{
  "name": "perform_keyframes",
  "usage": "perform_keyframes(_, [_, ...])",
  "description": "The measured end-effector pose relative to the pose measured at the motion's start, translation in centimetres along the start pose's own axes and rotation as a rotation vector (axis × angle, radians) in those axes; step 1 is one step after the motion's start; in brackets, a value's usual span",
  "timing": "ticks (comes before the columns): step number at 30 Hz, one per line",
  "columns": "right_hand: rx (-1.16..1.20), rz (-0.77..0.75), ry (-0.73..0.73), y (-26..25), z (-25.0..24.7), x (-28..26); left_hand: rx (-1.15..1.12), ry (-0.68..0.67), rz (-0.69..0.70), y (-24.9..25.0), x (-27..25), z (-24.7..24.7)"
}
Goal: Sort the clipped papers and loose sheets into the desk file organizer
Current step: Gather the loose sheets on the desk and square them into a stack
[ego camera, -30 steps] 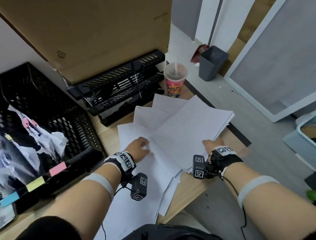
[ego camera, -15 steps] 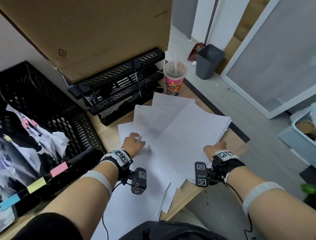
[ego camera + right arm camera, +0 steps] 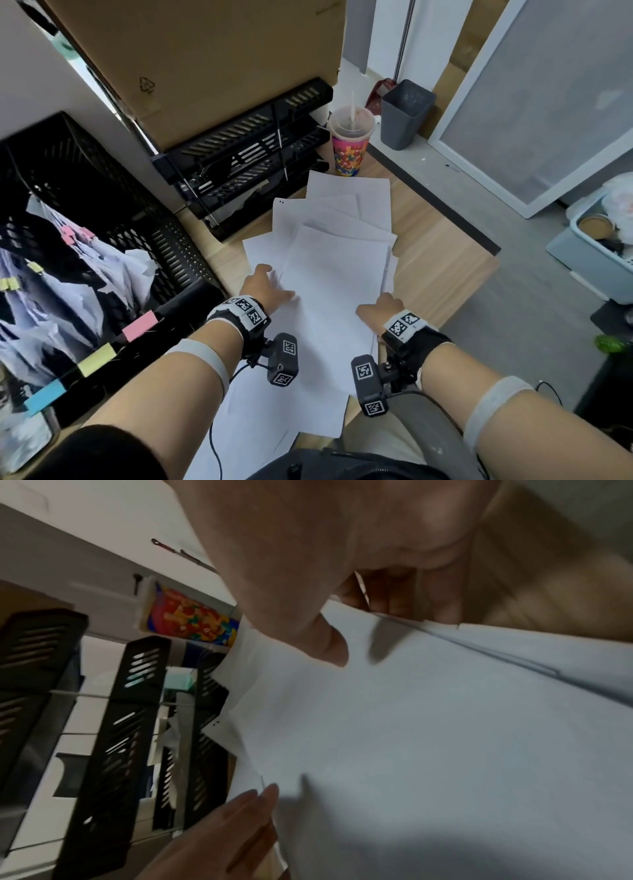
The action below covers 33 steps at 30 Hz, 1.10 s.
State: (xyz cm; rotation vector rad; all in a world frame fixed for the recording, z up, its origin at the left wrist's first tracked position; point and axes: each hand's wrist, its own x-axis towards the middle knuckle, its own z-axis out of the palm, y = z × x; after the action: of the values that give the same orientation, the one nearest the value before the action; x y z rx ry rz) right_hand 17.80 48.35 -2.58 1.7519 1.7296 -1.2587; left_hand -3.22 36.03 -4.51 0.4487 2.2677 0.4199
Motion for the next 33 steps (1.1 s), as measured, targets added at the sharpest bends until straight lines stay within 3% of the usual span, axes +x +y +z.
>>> perform_keyframes(4, [0.185, -0.036, -0.092, 0.2, 1.7, -0.1, 0.022, -0.038, -0.036, -0.7, -0.3, 0.4])
perform_keyframes(9, [0.317, -0.055, -0.107, 1.3, 2.3, -0.5, 0.238, 0.073, 0.026, -1.7, -1.3, 0.6])
perform_keyframes(15, [0.305, -0.04, -0.069, 1.5, 3.4, -0.4, 0.003, -0.043, 0.107, -3.0, -1.4, 0.0])
perform_keyframes(20, [0.226, -0.134, -0.063, 1.0, 3.3, -1.1, -0.141, -0.093, 0.087, -4.0, -2.0, 0.1])
perform_keyframes(24, [0.44, -0.264, 0.031, 1.3, 2.2, -3.1, -0.274, -0.102, 0.075, -4.4, -3.7, -1.1])
perform_keyframes(27, [0.562, -0.409, 0.035, 0.0, 0.5, -4.5, -0.437, -0.145, 0.147, -3.6, -3.9, -2.1])
perform_keyframes(28, [0.586, -0.504, 0.07, -1.2, -1.4, -8.1, -0.513, -0.087, 0.265, -2.0, -6.5, -4.8])
perform_keyframes(33, [0.614, -0.693, 0.175, -4.2, -4.4, -10.3, -0.735, 0.077, 0.51, 2.6, -8.1, -8.3])
